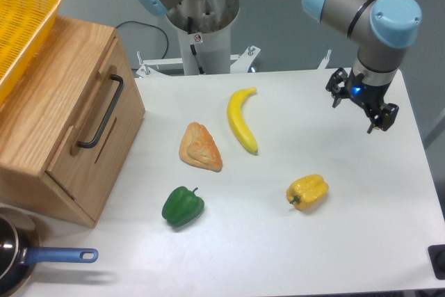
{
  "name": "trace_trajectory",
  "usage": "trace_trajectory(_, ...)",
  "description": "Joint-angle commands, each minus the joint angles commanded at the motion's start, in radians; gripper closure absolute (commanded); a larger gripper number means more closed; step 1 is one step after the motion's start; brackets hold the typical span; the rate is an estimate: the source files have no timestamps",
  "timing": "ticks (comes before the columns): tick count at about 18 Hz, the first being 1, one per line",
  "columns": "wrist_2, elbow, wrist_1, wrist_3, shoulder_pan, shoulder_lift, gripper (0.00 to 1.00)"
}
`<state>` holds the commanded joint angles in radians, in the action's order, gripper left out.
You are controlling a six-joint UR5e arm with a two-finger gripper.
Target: Slide open the top drawer
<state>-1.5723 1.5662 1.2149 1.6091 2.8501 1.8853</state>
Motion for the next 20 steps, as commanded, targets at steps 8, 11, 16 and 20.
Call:
trace_trajectory(8, 0.018, -0.005, -0.002, -0.003, -0.011, -0.005, 0.00)
trace_trajectory(11, 0.018, 0.000, -0.002, -0.014, -0.018, -0.008, 0.00)
trace_trajectory(16, 0.041, 0.017, 0.006, -0.047, -0.017, -0.031, 0.00)
trace_trajectory(20, 0.094, 0.023, 0.069, -0.211, -0.017, -0.034, 0.00)
